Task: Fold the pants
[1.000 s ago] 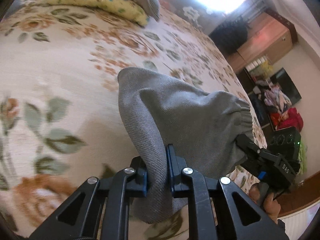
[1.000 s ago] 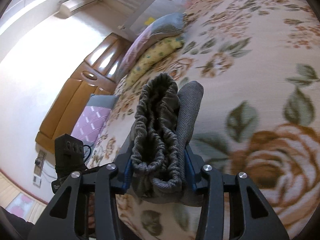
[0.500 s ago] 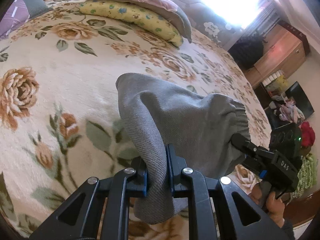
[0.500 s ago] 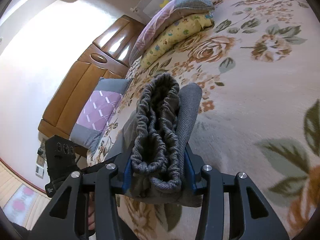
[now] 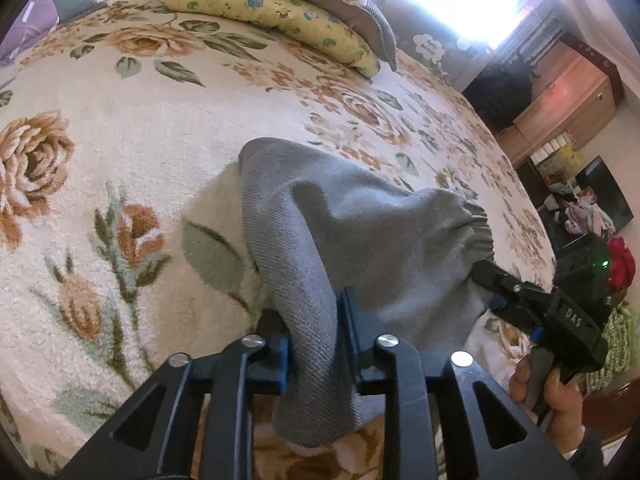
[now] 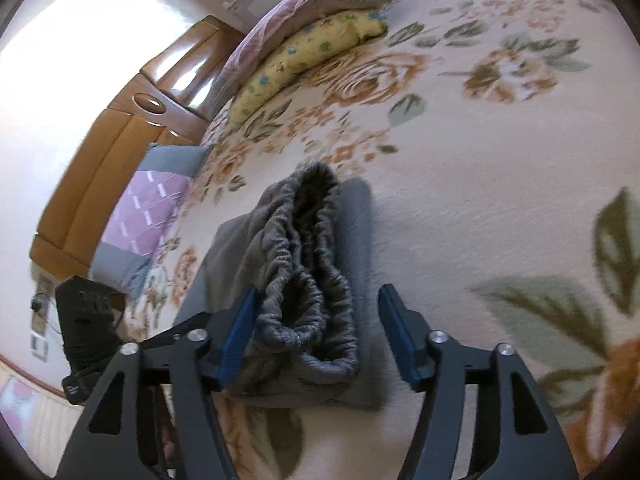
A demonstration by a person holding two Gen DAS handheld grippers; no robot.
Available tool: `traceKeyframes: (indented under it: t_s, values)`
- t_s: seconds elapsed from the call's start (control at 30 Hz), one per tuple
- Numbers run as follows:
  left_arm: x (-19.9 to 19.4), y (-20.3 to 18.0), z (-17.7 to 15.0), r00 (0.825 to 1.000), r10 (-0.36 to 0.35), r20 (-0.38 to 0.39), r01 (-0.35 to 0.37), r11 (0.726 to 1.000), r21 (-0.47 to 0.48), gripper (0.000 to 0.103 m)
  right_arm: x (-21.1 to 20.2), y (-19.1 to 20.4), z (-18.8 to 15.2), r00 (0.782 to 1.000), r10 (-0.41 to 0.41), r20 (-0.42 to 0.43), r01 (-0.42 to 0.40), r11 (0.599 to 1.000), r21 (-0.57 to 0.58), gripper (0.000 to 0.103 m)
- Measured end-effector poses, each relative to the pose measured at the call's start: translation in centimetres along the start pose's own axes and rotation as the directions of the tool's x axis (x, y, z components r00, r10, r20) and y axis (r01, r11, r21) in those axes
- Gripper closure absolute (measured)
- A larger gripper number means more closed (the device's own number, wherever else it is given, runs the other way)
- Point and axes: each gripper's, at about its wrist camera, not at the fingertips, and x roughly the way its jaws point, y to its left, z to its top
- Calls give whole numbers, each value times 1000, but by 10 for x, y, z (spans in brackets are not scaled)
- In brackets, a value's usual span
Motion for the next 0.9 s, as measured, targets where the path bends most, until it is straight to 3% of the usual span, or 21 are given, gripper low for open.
traceKeyframes:
  t_s: [0.13,0.37,0.57,0.9]
  values:
    - [2,16,-5,1000,-15,-3,15,999,-36,63,2,-4,1,999,-54,-6,54,998,-38,30]
    - [1,30,-13,998,-57,-8,56,997,-55,59,12,-13,-4,999,-45,-3,45,998,-37,26]
    - [-12,20,-11,1000,28,-2,-28,998,-48,55,-1,-4,0,1000,-30,9,30,999,-24,25]
    - [-30,10,-16,994,106,22,-104,993,-47,55,-32,29,-10,995,-78,59,88,979,-186,24]
